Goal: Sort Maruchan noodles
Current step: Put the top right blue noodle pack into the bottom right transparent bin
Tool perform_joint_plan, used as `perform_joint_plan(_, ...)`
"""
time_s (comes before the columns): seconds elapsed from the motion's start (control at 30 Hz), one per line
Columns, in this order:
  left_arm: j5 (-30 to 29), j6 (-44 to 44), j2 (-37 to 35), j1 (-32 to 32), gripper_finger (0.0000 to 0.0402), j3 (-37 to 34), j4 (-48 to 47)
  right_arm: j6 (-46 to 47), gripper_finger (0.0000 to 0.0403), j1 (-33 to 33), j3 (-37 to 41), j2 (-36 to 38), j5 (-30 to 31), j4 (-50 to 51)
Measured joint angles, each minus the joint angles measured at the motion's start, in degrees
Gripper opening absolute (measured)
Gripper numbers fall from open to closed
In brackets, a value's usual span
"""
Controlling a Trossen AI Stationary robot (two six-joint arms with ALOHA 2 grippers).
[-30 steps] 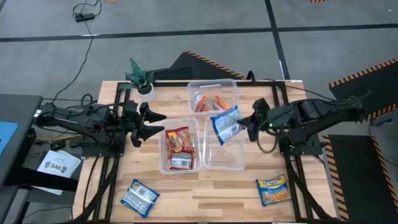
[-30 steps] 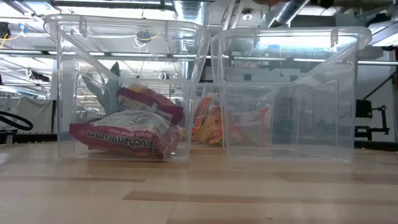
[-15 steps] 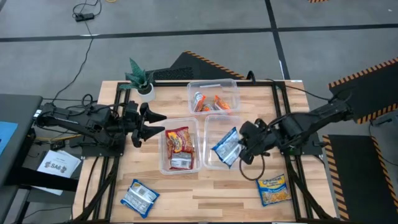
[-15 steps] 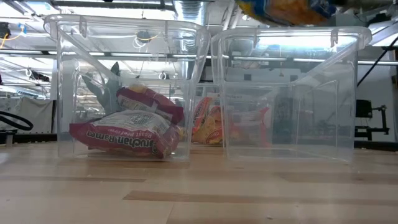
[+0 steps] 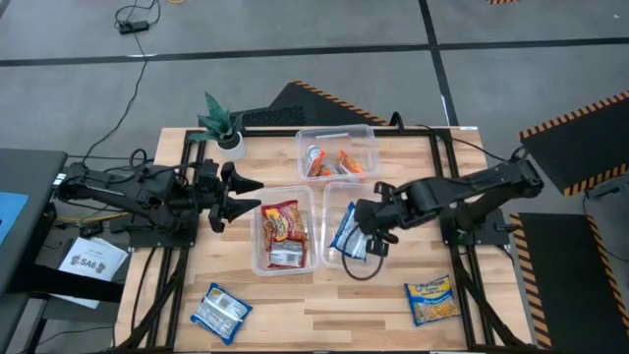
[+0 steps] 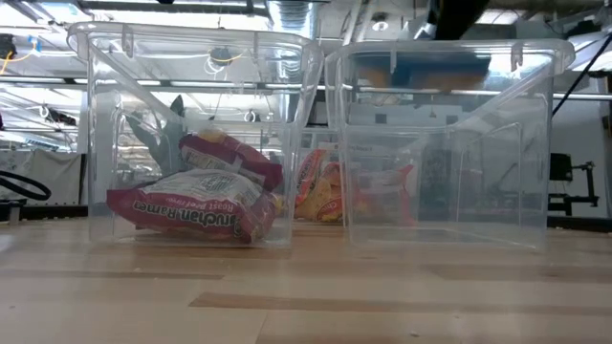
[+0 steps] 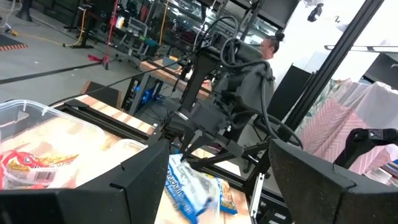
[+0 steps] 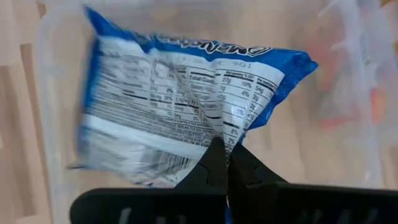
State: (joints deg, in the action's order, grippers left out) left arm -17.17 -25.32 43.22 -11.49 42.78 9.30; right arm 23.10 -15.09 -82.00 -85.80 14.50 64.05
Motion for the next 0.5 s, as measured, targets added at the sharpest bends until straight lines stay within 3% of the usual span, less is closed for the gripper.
perform_joint_plan(0.27, 0.0, 0.0, 0.0, 0.0, 0.0263, 0.0, 0.0, -8.0, 0.0015, 3.6, -2.2, -0.7, -2.0, -0.3)
perform_joint_plan(0.5, 0.0, 0.0, 0.0, 0.0, 0.0263, 0.0, -1.0, -8.6, 0.0042, 4.0, -2.2, -0.7, -2.9, -0.2)
